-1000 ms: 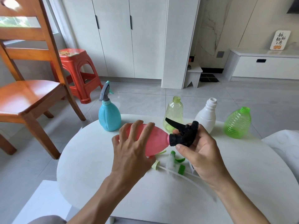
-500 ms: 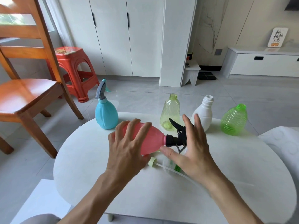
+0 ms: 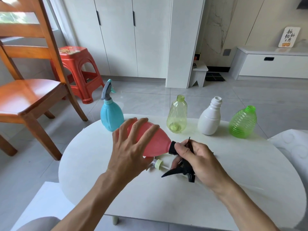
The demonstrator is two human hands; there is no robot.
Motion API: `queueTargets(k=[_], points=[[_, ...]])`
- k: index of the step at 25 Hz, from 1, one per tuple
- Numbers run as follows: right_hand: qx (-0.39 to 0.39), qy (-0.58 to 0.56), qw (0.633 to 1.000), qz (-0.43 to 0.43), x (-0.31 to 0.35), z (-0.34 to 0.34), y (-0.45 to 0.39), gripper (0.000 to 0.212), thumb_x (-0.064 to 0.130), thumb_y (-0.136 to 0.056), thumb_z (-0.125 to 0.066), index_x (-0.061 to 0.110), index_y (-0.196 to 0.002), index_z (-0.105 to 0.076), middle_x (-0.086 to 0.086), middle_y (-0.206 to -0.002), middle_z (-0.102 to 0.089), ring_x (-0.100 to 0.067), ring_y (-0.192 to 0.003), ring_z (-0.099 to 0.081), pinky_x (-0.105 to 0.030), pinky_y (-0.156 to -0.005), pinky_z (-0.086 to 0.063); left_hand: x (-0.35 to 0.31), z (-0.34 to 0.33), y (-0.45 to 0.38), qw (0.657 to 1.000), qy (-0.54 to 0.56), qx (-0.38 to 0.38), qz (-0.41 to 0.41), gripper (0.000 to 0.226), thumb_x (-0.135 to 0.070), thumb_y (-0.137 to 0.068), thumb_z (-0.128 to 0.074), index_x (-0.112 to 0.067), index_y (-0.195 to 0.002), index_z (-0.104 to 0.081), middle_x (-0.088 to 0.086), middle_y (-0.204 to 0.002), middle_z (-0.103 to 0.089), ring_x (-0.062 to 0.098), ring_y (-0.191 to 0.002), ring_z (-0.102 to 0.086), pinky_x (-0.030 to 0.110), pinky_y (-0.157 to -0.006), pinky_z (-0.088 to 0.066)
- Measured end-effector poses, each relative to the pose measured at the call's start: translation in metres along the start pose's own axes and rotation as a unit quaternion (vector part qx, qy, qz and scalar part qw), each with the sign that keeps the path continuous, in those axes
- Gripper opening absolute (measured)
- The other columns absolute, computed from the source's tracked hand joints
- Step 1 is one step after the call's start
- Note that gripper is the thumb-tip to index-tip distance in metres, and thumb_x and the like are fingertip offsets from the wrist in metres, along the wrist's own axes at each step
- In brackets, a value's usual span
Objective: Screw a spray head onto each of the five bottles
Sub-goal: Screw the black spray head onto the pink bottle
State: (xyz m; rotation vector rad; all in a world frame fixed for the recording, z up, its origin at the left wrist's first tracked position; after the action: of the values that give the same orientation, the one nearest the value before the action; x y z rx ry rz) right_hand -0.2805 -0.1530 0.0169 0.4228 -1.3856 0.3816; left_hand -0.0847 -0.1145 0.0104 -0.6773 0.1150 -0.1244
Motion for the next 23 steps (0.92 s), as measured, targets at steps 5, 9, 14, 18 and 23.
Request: queueTargets(k=[5,9,14,18,23], points=[[0.026,-0.102,0.976,-0.191,-0.013,-0.007,-0.002,0.036,0.05,-0.092,-0.052,0.021,-0.103,-0.07,-0.012,-0.106,-0.075,-0.028,-0.087,-0.072,-0.044,-0.085,-0.051,-0.001,0.001,0.002,1.0,-0.003,-0.001,-0.012,0.093,-0.04,-0.059,-0.091,-0.027,-0.138,-0.044,0.013,-0.14,-0.054,0.042,-0.126,-0.045,0.057,-0.092,-0.042],[-0.205,-0.012,0.974,0.1,0.001,0.005,-0.007,0.018,0.038,-0.092,-0.057,0.021,-0.088,-0.06,0.001,-0.079,-0.061,-0.015,-0.067,-0.055,-0.041,-0.066,-0.045,-0.002,0.0,0.001,0.998,0.043,0.02,0.034,0.093,-0.036,-0.054,-0.091,-0.03,-0.136,-0.047,0.006,-0.138,-0.054,0.037,-0.123,-0.045,0.052,-0.088,-0.046],[-0.117,0.168,0.957,0.206,0.008,0.018,0.0,0.028,0.026,-0.092,-0.043,0.032,-0.105,-0.068,-0.004,-0.06,-0.059,-0.028,-0.056,-0.051,-0.037,-0.054,-0.044,0.002,-0.002,-0.002,0.994,0.071,0.038,0.08,0.092,-0.038,-0.054,-0.09,-0.031,-0.135,-0.05,0.001,-0.137,-0.052,0.034,-0.121,-0.045,0.048,-0.085,-0.046],[-0.044,0.329,0.919,0.214,0.01,0.027,0.004,0.017,0.038,-0.084,-0.055,0.037,-0.095,-0.068,0.025,-0.059,-0.059,-0.004,-0.049,-0.053,-0.016,-0.05,-0.037,0.002,-0.004,0.0,0.993,0.081,0.042,0.078,0.09,-0.037,-0.054,-0.091,-0.031,-0.135,-0.051,0.001,-0.137,-0.053,0.034,-0.121,-0.045,0.047,-0.084,-0.045],[0.0,-0.03,0.995,-0.098,-0.005,0.008,0.0,0.074,0.066,-0.091,-0.042,0.003,-0.066,-0.071,-0.014,-0.048,-0.065,-0.019,-0.039,-0.052,-0.028,-0.046,-0.038,-0.001,-0.004,0.002,0.998,0.033,0.028,0.055,0.094,-0.038,-0.053,-0.092,-0.03,-0.136,-0.048,0.006,-0.137,-0.053,0.035,-0.123,-0.043,0.049,-0.086,-0.043]])
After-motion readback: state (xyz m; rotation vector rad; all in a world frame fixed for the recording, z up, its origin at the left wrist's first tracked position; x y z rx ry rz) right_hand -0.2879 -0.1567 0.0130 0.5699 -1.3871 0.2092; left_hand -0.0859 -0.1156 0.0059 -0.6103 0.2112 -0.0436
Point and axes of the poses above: each hand's wrist, its own y-axis away from the middle knuckle, its own z-axis out of the back of the hand, x = y × z, the point moved 3 cm from there along -y, towards the middle knuckle
